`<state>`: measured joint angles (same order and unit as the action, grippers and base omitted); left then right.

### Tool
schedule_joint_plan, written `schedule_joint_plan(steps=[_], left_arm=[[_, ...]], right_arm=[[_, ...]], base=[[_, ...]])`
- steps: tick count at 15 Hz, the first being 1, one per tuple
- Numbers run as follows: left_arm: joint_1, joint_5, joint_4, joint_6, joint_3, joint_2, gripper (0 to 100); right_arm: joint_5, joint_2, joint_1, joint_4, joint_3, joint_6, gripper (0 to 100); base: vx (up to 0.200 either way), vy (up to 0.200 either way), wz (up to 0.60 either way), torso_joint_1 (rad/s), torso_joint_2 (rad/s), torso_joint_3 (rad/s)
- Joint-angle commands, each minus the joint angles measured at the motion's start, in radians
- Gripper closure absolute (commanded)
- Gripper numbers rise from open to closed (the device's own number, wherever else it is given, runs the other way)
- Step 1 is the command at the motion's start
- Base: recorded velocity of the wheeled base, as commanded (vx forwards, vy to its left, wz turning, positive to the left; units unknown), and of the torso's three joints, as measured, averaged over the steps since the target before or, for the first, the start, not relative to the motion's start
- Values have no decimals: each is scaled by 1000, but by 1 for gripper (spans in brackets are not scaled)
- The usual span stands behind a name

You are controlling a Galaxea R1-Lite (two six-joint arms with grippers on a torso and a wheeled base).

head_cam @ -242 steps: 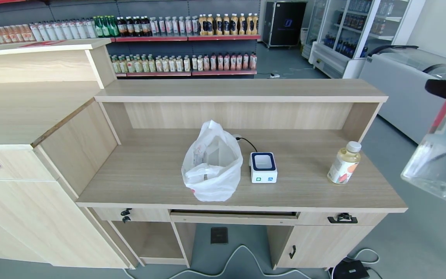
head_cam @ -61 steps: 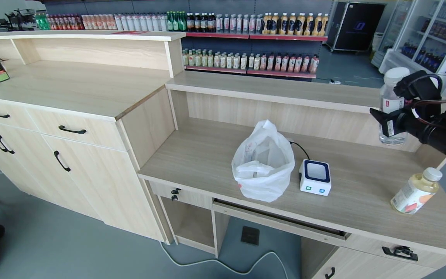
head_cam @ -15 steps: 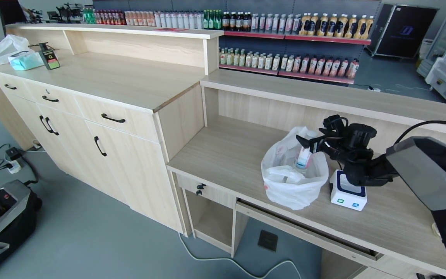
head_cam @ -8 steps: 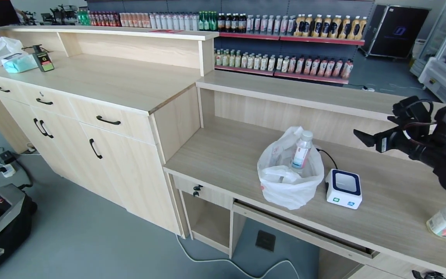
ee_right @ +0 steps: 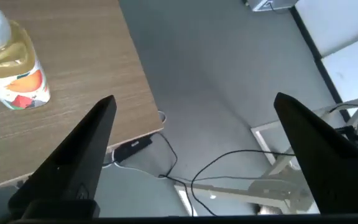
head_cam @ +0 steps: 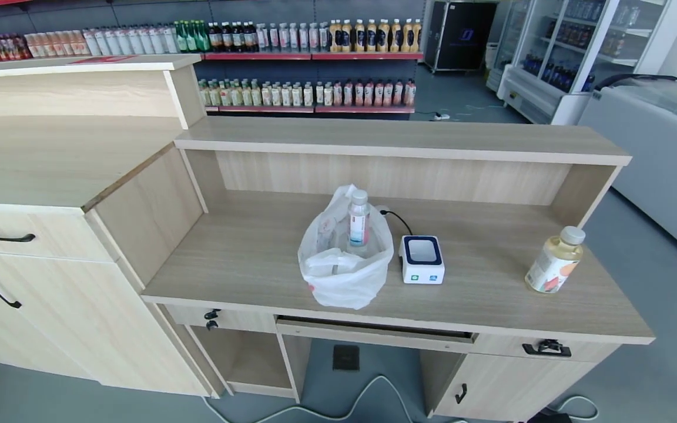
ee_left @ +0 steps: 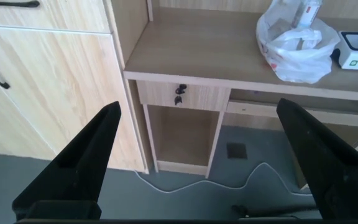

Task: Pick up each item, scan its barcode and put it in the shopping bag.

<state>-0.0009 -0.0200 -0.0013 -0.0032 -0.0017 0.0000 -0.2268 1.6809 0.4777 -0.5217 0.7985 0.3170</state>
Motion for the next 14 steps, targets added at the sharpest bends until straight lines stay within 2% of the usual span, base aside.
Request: schedule_joint_plan(steps=[1, 4, 7, 14], left_arm=[[1, 0, 0, 0, 0, 0, 0], [1, 0, 0, 0, 0, 2, 0], [1, 0, 0, 0, 0, 2, 0], [1, 0, 0, 0, 0, 2, 0]], right_arm=[[0, 60, 1, -20, 1, -62, 0], [34, 227, -4, -187, -4, -78, 0], [176, 336, -33, -284, -15, -73, 0], [247, 516, -166, -508, -1, -65, 0]], base=[[0, 0, 0, 0, 0, 0], [0, 0, 0, 0, 0, 0], [0, 0, 0, 0, 0, 0], [0, 0, 0, 0, 0, 0]])
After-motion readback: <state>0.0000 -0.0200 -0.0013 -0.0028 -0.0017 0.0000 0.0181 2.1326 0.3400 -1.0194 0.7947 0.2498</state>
